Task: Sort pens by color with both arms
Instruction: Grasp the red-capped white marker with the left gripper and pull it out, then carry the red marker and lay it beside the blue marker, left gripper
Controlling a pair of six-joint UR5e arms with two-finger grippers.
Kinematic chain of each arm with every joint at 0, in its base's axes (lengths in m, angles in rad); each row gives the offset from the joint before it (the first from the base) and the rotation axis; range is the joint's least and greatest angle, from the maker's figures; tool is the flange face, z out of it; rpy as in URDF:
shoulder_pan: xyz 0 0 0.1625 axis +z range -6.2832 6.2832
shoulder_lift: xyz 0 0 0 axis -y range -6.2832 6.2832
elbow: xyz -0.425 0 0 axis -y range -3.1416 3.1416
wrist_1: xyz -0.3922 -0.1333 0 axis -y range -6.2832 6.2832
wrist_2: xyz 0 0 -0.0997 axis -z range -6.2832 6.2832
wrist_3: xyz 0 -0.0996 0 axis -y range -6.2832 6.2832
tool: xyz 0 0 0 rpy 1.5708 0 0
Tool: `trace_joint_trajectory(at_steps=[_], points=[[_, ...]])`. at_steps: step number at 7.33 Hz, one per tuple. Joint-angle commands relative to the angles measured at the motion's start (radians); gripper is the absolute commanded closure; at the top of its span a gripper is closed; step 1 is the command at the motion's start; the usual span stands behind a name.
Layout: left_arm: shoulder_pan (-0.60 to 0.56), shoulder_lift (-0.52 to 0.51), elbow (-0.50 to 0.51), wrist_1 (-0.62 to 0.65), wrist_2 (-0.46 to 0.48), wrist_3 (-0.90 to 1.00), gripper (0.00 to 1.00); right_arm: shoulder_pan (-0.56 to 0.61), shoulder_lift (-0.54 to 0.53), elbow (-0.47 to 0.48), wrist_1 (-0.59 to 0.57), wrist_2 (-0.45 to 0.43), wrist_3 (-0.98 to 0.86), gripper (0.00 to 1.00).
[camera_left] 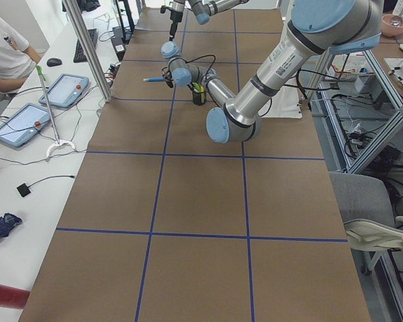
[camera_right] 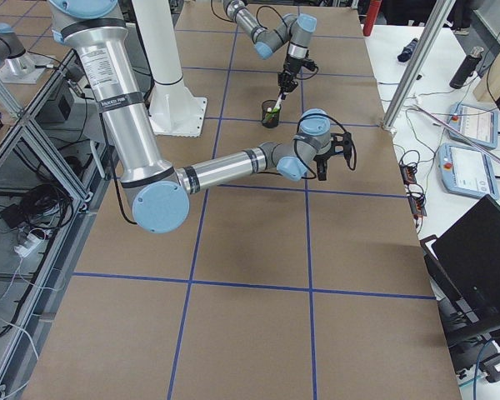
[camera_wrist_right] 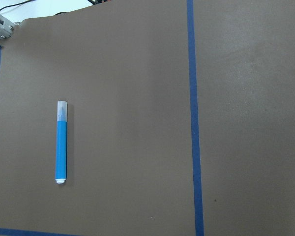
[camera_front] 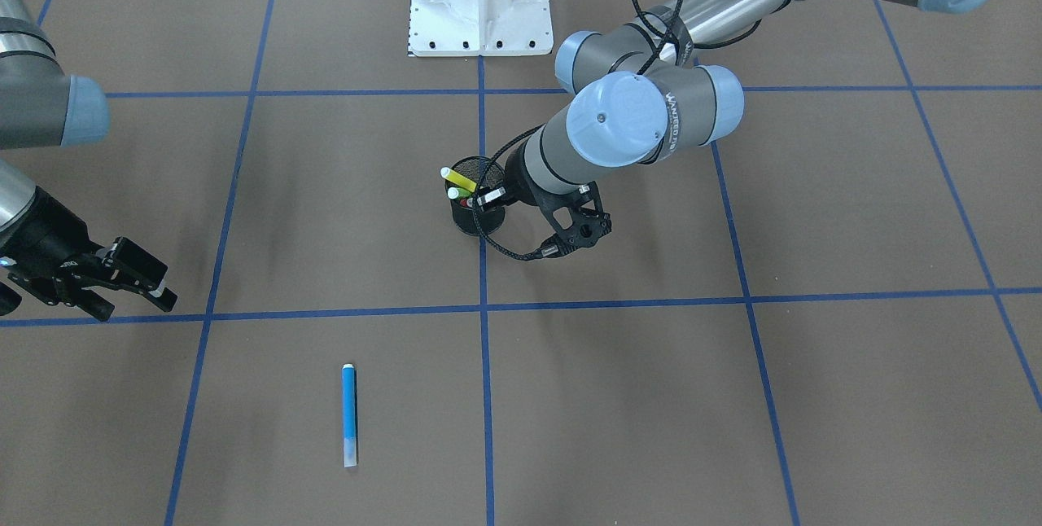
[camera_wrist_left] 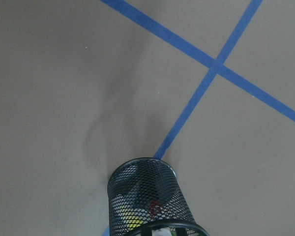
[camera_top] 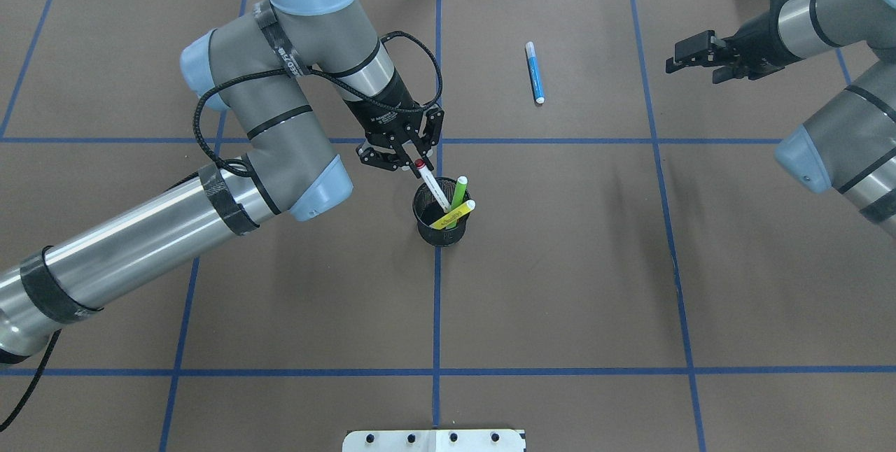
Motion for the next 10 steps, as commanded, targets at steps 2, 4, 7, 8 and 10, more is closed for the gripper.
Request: trace_joint_trajectory(at_steps=[2,4,7,8,10], points=[[-0.166,0.09,-0.279,0.003,-0.005,0.005,1.0,0.0,0.002,0.0,0.002,-0.005,0.0,0.0],[-0.157,0.058,-0.307,0.003,0.324,0.01,1.0,0.0,0.009,0.002,0.002,-0.005,0.002,0.0],[0.073,0.003,-0.245,0.001,0.845,0.08,1.0,0.0,0.009,0.006,0.009,-0.014,0.005,0.0],[0.126,-0.082,-0.103,-0.008,0.983,0.082,1.0,0.0,0.009,0.011,0.009,-0.028,0.005,0.0],[0.2,-0.209,0.17,-0.089,1.185,0.079,1.0,0.001,0.009,0.021,0.011,-0.034,0.014,0.0]])
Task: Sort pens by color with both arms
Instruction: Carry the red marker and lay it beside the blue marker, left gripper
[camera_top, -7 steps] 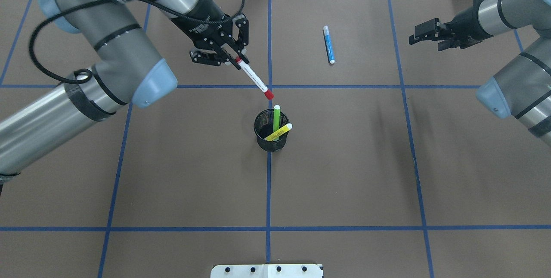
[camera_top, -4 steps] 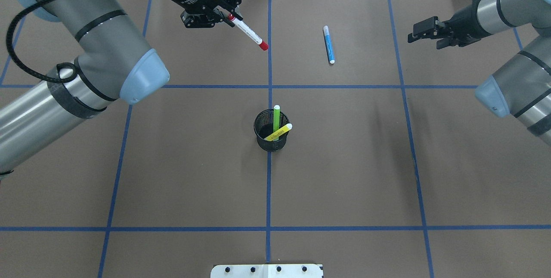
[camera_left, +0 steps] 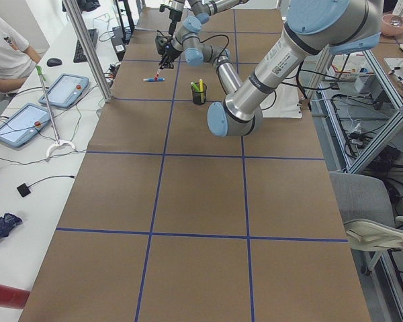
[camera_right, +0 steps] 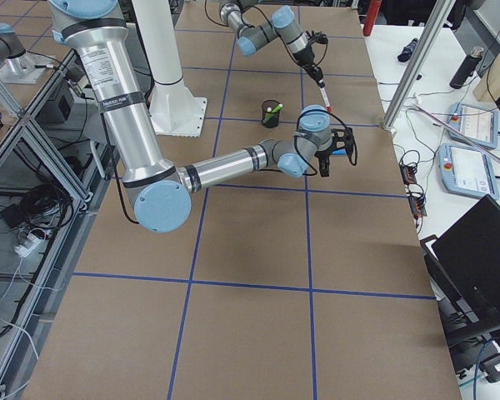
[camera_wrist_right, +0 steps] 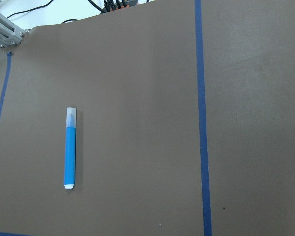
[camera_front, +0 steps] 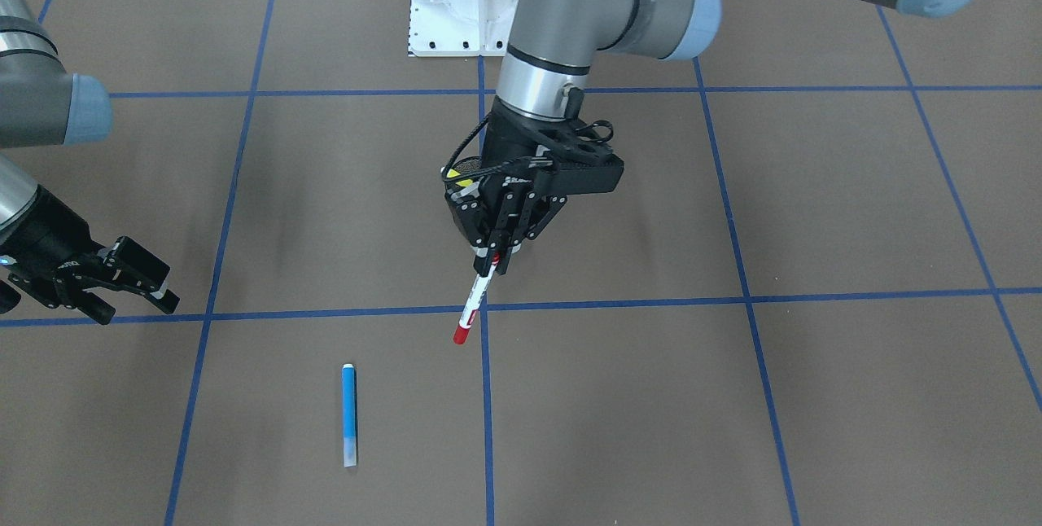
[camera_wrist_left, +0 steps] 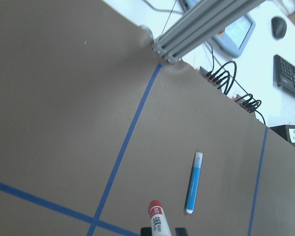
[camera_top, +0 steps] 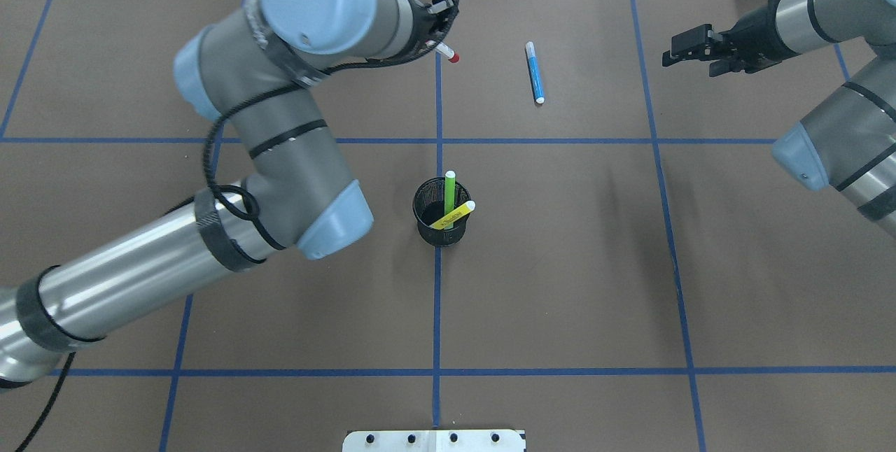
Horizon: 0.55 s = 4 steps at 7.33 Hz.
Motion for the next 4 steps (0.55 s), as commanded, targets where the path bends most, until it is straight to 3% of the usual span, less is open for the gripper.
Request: trace_joint_trajectory(at_steps=[1,2,4], points=[[0.081,-0.112,0.323,-0.189,0.217,-0.001,1.0,0.001,-0.003,0.013,0.001,-0.006,0.009,0.0],[0.086,-0.156,0.433,-0.248,0.259,-0.001,1.0,0.001,-0.002,0.016,0.001,-0.018,0.01,0.0],[0.088,-0.172,0.531,-0.331,0.316,-0.004,1.0,0.001,-0.005,0.024,0.0,-0.033,0.01,0.0]])
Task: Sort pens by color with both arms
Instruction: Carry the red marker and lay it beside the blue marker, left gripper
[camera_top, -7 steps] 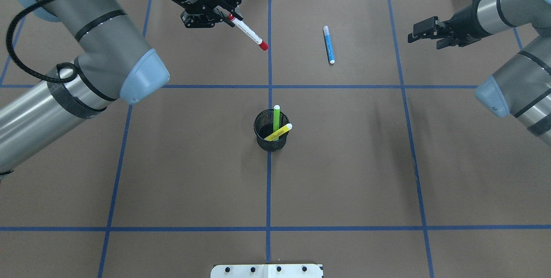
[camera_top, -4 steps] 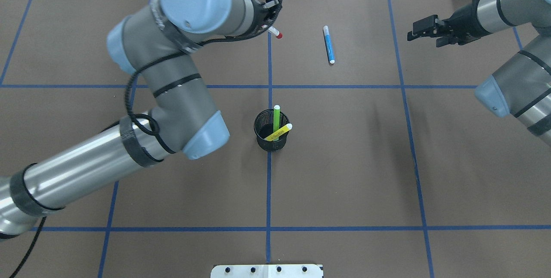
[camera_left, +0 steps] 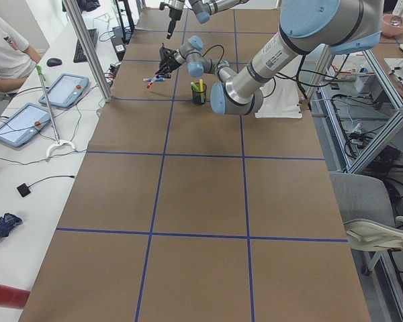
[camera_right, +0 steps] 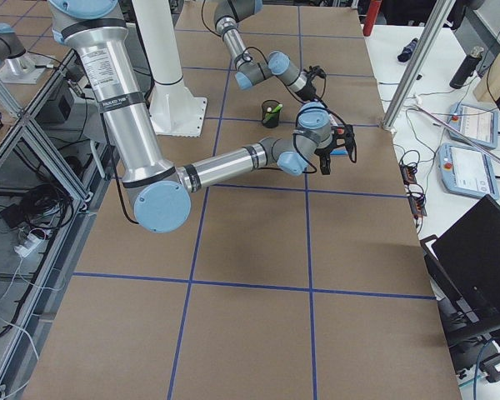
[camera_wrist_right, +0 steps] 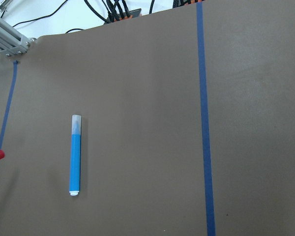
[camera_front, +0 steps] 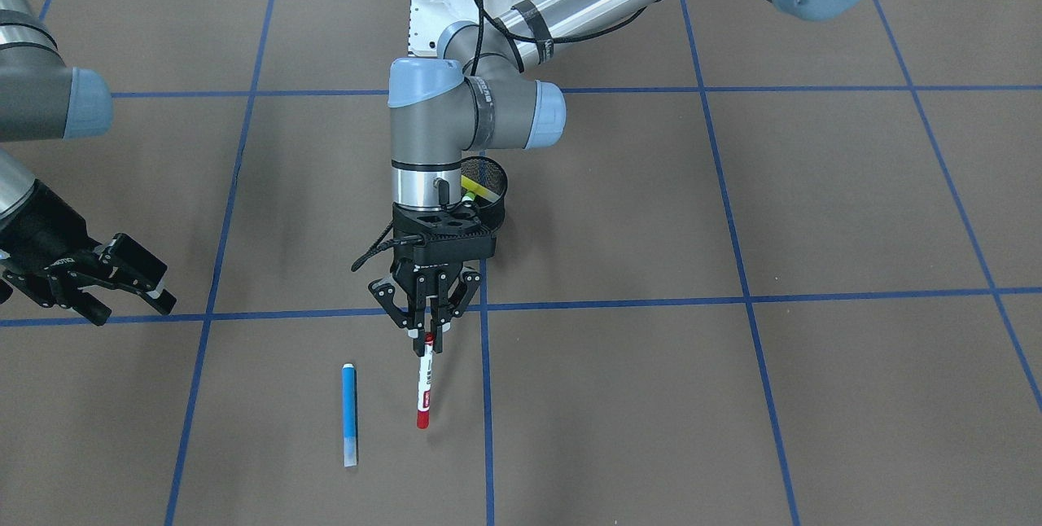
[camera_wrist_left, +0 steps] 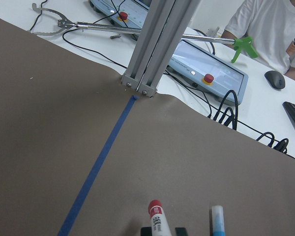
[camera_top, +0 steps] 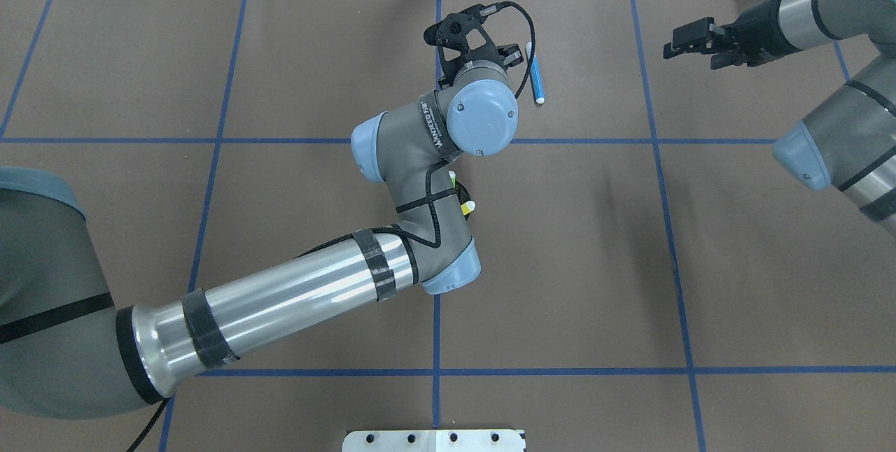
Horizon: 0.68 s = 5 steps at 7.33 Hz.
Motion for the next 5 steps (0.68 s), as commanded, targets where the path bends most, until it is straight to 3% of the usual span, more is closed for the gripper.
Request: trace_joint_trajectory(at_steps=[1,4,5], points=[[0.003,-0.032,0.123,-0.084,0.043,-0.002,1.0,0.0,-0.002,0.004,-0.001,-0.007,0.0,0.0],[0.005,-0.064,0.19,-0.119,0.034,-0.002,1.0,0.0,-0.003,0.004,-0.001,-0.007,0.0,0.0],[0.006,-0.066,0.191,-0.119,0.029,0.003,0.58,0.0,-0.003,0.004,-0.001,-0.007,0.0,0.0]])
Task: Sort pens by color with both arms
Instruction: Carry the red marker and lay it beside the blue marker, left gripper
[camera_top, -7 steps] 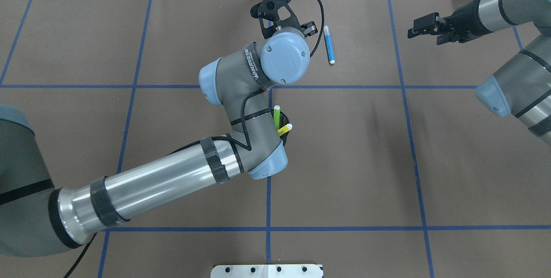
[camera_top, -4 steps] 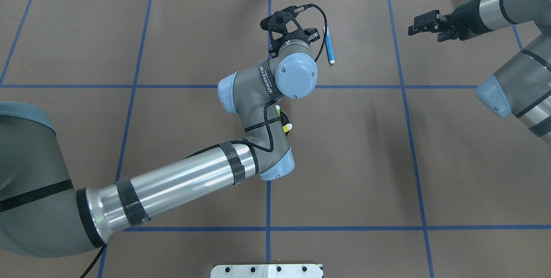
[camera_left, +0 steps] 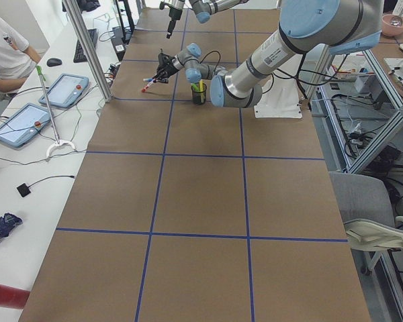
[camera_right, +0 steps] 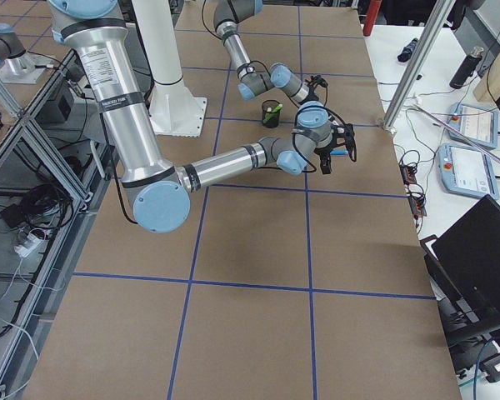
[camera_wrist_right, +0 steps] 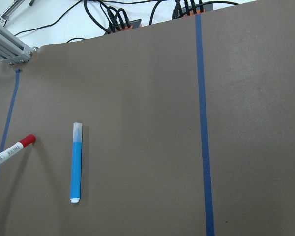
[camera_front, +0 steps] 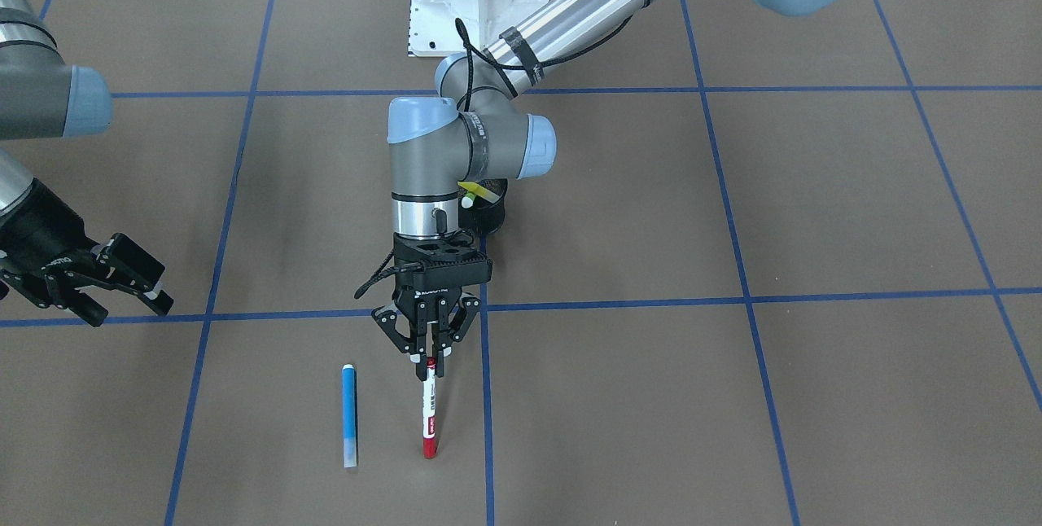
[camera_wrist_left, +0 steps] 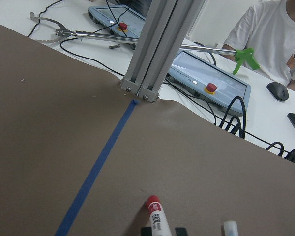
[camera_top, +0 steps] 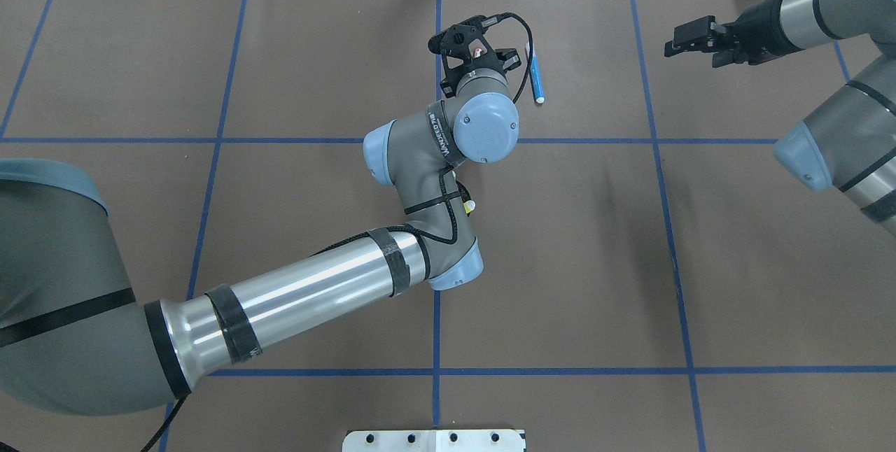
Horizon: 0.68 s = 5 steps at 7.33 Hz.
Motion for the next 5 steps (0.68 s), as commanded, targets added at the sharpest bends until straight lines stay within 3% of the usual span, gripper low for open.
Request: trace_joint_trajectory(at_steps=[1,2,4,5], points=[[0.001,-0.002,0.01,-0.006,-0.006,0.01,0.14,0.0,-0.001,0.0,0.0,0.0,0.0,0.0],[0.001,-0.005,-0.002,-0.006,-0.008,0.042,0.0,0.0,0.001,-0.002,0.0,0.0,0.0,0.0],[-0.02,-0.003,-0.109,0.0,-0.095,0.109,0.0,-0.002,0.006,-0.002,-0.003,0.003,0.0,0.0],[-0.066,-0.002,-0.175,0.041,-0.193,0.112,0.0,-0.002,0.019,-0.002,-0.011,0.003,0.002,0.0]])
